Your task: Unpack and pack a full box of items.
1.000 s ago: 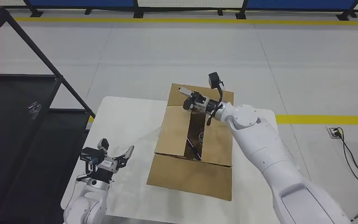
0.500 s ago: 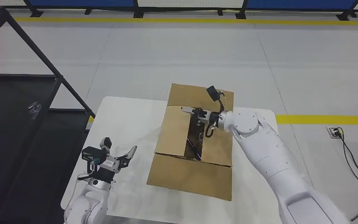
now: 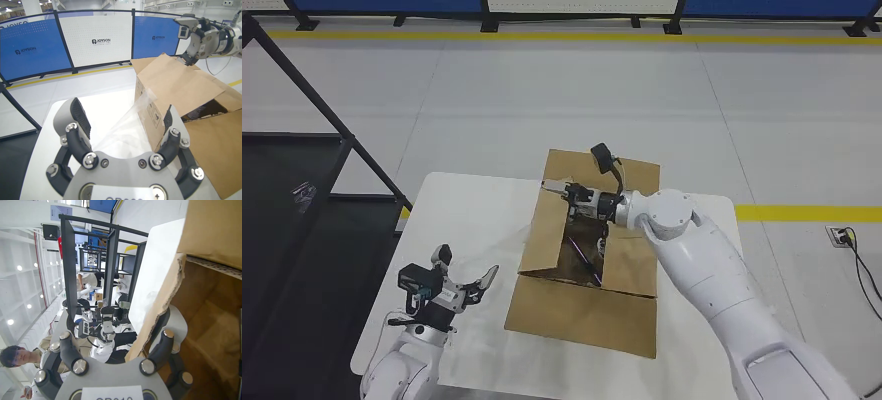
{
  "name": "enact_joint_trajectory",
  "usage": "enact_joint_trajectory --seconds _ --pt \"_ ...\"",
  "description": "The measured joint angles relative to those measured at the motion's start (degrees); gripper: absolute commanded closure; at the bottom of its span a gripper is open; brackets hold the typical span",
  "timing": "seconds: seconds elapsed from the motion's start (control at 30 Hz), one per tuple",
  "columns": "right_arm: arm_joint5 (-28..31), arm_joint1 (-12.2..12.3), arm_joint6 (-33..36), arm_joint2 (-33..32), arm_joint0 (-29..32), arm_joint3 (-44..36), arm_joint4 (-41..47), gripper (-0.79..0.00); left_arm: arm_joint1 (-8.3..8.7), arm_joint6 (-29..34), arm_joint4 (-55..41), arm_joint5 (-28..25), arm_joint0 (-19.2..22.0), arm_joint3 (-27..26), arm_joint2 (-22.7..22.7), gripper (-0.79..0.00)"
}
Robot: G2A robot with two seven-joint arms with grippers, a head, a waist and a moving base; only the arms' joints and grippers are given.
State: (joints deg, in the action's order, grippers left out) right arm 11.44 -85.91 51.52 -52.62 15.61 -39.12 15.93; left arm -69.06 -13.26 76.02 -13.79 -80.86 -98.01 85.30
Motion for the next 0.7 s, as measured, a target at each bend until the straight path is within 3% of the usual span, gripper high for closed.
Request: enact_joint_trajectory --seconds 0.3,0.57,0.7 --pt "-1.4 -5.4 -6.6 4.7 -3.1 3.5 7.5 -0.785 0.12 -0.3 0.5 -1.2 -0.6 -1.3 0.3 -0.785" --pt "1.5 -10.9 -16.3 9.6 -5.1 9.9 7.7 -0.785 0.06 -0.1 -1.9 -0.3 0.1 0.0 1.4 -0.785" --pt "2.5 -12.8 -17.4 10.7 -6.0 13.2 7.6 -0.785 -0.07 1.1 -3.5 0.8 1.8 1.2 1.6 -0.785"
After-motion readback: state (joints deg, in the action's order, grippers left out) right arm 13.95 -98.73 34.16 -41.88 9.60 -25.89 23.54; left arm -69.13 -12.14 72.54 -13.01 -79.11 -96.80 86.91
